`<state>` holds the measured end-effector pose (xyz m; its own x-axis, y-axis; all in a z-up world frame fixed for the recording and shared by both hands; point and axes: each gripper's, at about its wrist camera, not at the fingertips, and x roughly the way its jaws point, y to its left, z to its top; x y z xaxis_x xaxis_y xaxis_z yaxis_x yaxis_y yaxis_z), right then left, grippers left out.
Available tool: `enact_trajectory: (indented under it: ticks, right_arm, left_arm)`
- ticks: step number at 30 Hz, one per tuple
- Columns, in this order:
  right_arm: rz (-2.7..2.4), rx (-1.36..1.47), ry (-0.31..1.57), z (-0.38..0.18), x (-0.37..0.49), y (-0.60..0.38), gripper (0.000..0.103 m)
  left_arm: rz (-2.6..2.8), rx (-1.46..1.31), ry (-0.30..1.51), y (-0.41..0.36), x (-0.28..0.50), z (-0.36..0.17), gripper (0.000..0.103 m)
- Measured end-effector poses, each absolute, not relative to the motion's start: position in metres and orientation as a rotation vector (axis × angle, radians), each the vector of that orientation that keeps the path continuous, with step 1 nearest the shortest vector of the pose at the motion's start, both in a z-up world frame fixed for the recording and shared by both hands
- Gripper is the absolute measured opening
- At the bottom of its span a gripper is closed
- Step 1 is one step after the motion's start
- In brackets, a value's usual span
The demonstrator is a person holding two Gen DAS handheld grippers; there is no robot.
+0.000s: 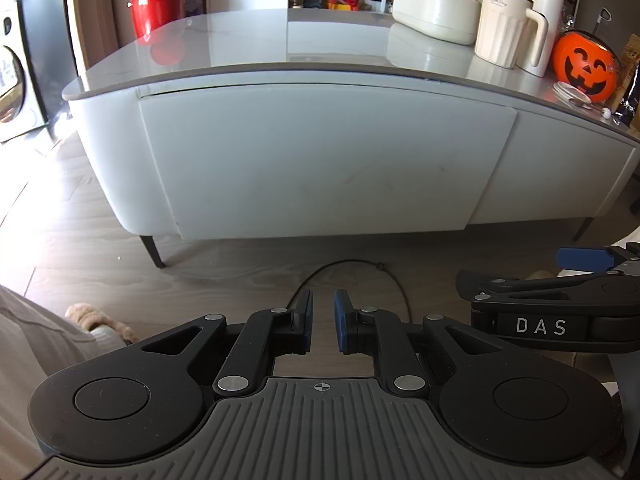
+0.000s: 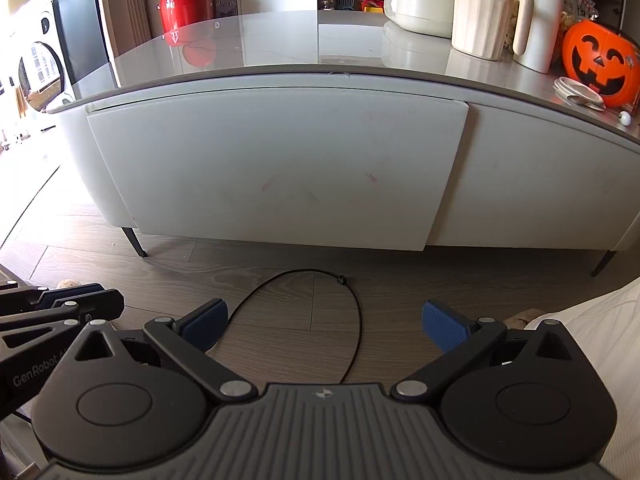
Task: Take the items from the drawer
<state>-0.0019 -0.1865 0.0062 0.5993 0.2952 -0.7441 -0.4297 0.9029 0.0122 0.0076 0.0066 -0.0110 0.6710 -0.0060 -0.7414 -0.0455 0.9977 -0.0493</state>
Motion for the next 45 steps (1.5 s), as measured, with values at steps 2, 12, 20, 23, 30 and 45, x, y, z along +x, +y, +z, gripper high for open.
enact_trajectory:
  ticks: [2, 12, 20, 23, 30, 45]
  right_arm:
    - [0.423, -0.175, 0.828, 0.0062, -0.0030, -0.1866, 0.103]
    - [0.424, -0.174, 0.830, 0.0070, -0.0013, -0.1869, 0.103]
    - [0.423, -0.173, 0.832, 0.0076, 0.0000, -0.1871, 0.103]
    - [0.424, -0.173, 0.833, 0.0078, 0.0021, -0.1870, 0.103]
    - [0.424, -0.173, 0.833, 0.0080, 0.0025, -0.1870, 0.103]
    - [0.432, -0.156, 0.829, 0.0107, -0.0003, -0.1901, 0.103]
  left_arm:
    - [0.023, -0.066, 0.835, 0.0069, 0.0077, -0.0111, 0.014]
    - [0.025, -0.068, 0.835, 0.0091, 0.0069, -0.0124, 0.014]
    - [0.026, -0.068, 0.835, 0.0091, 0.0072, -0.0120, 0.014]
    - [0.027, -0.069, 0.835, 0.0095, 0.0071, -0.0120, 0.014]
    - [0.028, -0.068, 0.836, 0.0091, 0.0075, -0.0116, 0.014]
    - [0.030, -0.085, 0.834, 0.0146, 0.0048, -0.0107, 0.014]
